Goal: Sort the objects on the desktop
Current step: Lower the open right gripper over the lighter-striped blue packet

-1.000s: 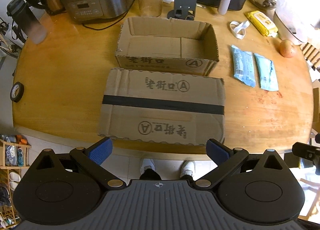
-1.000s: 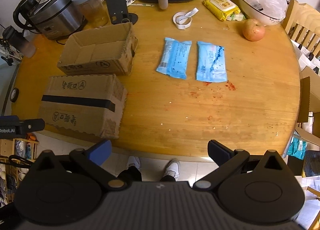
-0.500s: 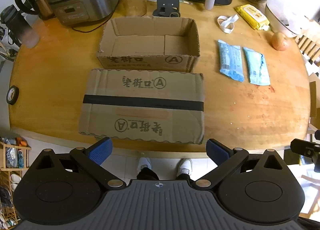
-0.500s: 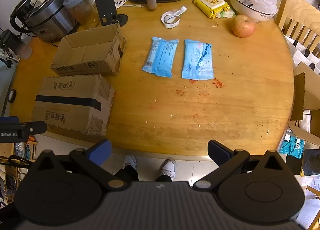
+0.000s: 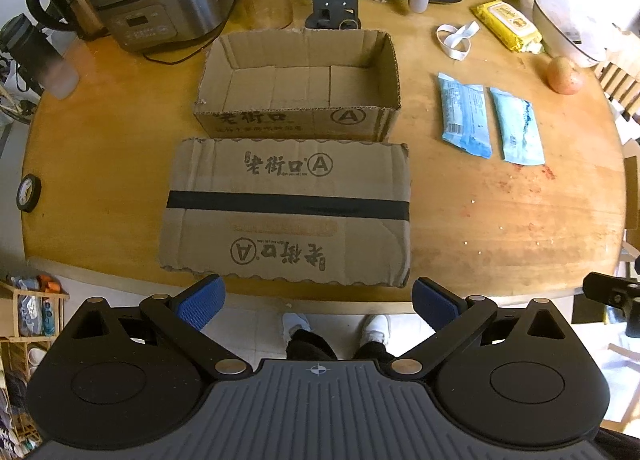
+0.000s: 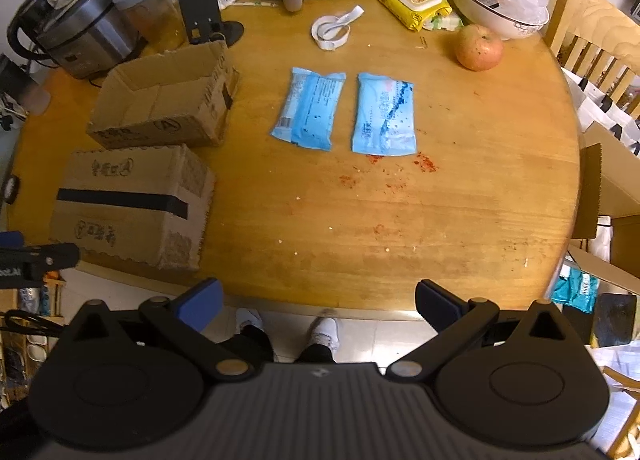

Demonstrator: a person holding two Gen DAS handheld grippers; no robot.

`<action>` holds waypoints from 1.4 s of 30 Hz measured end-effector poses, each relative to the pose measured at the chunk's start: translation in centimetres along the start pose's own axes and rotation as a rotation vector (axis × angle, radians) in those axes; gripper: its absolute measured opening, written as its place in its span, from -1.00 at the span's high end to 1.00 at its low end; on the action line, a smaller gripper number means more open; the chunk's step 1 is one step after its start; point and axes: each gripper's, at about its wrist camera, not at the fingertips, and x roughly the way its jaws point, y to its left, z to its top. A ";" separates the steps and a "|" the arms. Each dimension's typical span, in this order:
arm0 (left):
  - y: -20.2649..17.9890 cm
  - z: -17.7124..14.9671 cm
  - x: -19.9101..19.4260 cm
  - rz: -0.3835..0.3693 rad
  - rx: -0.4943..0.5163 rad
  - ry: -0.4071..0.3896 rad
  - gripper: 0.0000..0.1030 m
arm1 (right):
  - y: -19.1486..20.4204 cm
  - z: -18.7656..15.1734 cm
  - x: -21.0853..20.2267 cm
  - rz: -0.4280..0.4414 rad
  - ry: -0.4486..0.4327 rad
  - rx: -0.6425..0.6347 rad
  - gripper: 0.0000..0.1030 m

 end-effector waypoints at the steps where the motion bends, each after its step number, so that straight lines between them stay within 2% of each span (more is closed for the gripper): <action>1: 0.0 0.1 0.1 -0.002 0.003 0.005 -1.00 | 0.1 0.1 0.1 -0.005 0.004 0.000 -1.00; 9: 0.1 0.3 1.3 -0.019 0.034 0.063 -1.00 | 0.6 0.6 0.8 -0.047 0.041 -0.004 -1.00; 25: 1.0 1.0 3.2 -0.036 0.020 0.182 -1.00 | 0.6 1.4 3.1 -0.041 0.181 0.026 -1.00; 34: 1.1 1.4 3.5 -0.051 0.013 0.192 -1.00 | 0.3 2.0 4.2 -0.032 0.243 0.048 -1.00; 42: 1.1 1.8 3.6 -0.055 0.013 0.191 -1.00 | 0.4 2.5 4.5 -0.031 0.241 0.047 -1.00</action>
